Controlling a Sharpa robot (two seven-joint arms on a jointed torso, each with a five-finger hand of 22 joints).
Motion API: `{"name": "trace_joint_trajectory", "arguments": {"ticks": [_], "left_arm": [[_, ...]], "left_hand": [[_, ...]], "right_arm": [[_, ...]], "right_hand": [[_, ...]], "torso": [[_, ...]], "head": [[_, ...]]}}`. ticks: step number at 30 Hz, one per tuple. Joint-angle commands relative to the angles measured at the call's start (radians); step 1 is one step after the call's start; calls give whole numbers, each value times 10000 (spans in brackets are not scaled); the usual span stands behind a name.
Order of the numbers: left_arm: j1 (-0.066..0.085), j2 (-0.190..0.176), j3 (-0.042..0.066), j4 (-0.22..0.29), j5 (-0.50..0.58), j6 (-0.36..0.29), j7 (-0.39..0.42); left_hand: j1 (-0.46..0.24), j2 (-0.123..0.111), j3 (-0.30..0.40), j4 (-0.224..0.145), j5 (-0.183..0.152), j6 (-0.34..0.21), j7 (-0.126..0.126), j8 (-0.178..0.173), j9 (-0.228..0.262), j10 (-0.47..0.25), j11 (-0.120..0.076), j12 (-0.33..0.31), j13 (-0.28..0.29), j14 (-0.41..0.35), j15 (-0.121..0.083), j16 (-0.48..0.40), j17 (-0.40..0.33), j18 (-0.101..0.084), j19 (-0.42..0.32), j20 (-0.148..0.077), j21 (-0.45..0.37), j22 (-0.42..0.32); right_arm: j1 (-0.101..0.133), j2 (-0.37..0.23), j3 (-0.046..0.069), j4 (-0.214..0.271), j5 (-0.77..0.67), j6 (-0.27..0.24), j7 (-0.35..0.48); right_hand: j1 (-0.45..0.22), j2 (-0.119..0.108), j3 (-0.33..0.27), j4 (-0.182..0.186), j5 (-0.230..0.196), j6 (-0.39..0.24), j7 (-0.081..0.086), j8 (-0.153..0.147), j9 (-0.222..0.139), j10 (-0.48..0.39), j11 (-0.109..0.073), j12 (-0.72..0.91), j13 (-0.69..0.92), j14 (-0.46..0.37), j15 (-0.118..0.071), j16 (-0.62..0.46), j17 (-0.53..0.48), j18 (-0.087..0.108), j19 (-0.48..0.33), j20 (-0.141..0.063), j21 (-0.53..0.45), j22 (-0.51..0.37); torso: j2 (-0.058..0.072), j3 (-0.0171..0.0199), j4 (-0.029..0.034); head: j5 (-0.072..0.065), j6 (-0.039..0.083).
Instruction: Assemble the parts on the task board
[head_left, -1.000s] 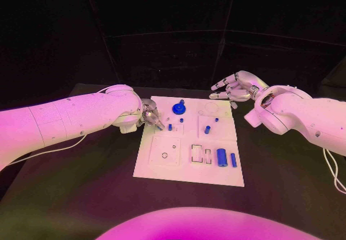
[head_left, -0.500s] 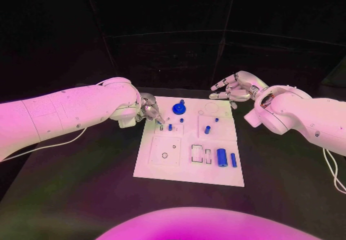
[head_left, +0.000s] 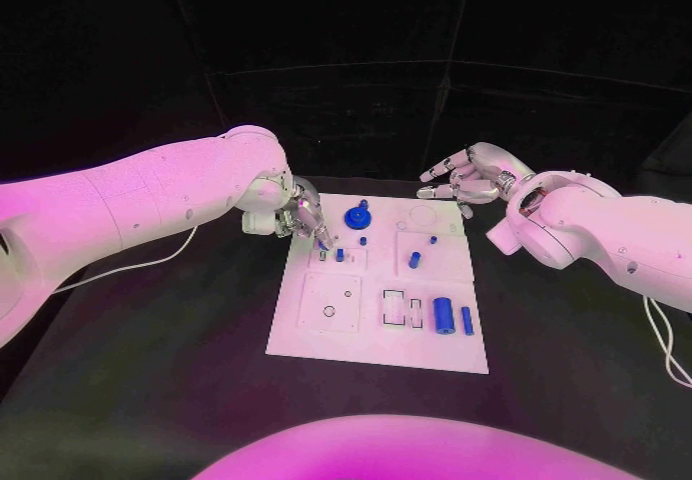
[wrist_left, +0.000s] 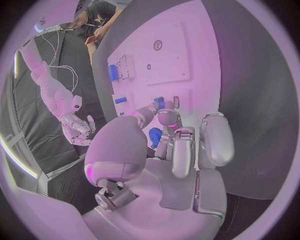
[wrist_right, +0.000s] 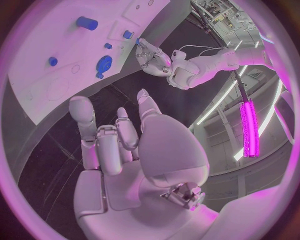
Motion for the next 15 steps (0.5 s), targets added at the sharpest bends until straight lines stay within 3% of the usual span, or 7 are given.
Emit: {"name": "trace_joint_trajectory", "arguments": {"ticks": [1, 7, 15], "left_arm": [[59, 261, 10, -472, 366, 1436, -301], [89, 663, 12, -1016, 22, 1566, -398], [88, 1003, 7, -1268, -509, 1389, -424]], "left_hand": [[31, 107, 1000, -959, 34, -106, 0, 75, 20, -69, 0, -46, 9, 1038, 69, 30, 2634, 81, -56, 25, -50, 10], [3, 127, 1134, -1045, 40, -119, 11, 107, 56, -58, 8, -19, 38, 1038, 74, 30, 2634, 77, -49, 32, -32, 37], [-174, 100, 1450, -1240, 75, -118, 16, 194, 157, 18, 11, 83, 130, 1038, 83, 30, 2634, 58, -3, 49, 51, 140]], "right_arm": [[20, 7, 7, 4, -16, 77, 21], [20, 25, 7, 1, -16, 78, 19], [20, 54, 7, -2, -16, 78, 23]], "right_hand": [[39, 101, -58, 4, 44, -65, -22, 42, 1, -49, 21, 13, -6, 592, -64, -35, 433, 105, -41, 17, -64, -17], [39, 101, -58, 4, 44, -65, -22, 42, 1, -49, 21, 13, -6, 592, -64, -35, 433, 105, -41, 17, -64, -17], [50, 103, -62, -2, 49, -67, -22, 43, 1, -53, 21, 11, -10, 589, -64, -42, 419, 105, -41, 17, -66, -19]], "torso": [[-1, 1, -2], [-4, 0, 15], [-7, -7, 8]], "head": [[-2, -18], [6, -32], [39, -48]]}}
